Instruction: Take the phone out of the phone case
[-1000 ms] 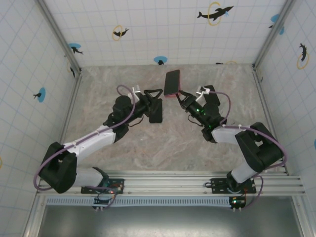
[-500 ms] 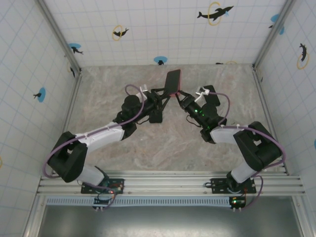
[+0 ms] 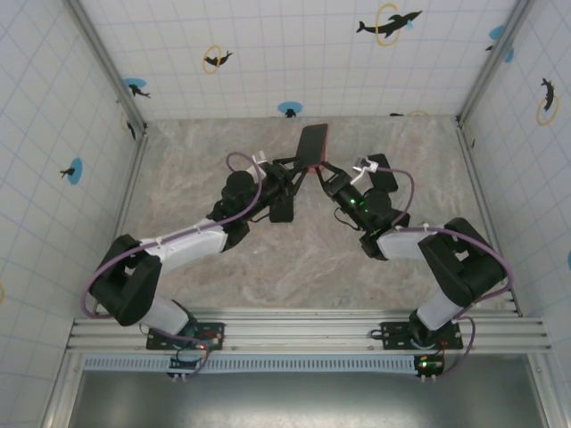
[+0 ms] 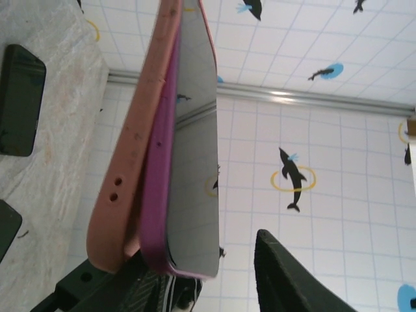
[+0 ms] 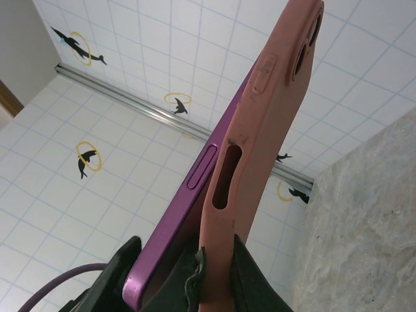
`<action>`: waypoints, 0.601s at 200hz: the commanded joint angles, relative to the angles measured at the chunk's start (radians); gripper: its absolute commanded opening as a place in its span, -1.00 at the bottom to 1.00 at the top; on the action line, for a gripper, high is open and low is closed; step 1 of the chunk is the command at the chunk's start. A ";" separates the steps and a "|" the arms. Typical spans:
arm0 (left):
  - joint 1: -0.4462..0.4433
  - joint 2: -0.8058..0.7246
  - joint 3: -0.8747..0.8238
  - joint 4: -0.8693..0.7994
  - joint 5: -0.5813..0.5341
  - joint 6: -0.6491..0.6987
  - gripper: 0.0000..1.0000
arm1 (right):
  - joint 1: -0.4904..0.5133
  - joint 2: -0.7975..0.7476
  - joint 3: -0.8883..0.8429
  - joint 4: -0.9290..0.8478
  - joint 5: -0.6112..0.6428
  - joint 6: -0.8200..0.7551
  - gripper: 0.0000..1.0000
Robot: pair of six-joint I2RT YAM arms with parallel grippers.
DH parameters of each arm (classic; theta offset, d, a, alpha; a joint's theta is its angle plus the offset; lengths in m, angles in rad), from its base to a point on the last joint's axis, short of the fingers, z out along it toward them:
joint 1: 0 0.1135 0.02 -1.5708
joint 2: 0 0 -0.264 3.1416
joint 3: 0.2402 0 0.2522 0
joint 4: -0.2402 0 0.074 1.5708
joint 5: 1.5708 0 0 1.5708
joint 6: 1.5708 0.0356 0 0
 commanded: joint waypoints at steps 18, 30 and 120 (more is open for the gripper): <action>-0.005 0.003 0.085 0.025 -0.085 0.007 -0.38 | 0.022 0.003 0.040 0.116 -0.002 -0.015 -1.00; -0.007 0.007 0.105 0.025 -0.082 0.013 -0.43 | 0.025 0.006 0.044 0.118 -0.003 -0.014 -1.00; -0.025 -0.013 0.115 0.026 -0.077 0.030 -1.00 | 0.038 0.008 0.068 -0.042 0.073 -0.038 -1.00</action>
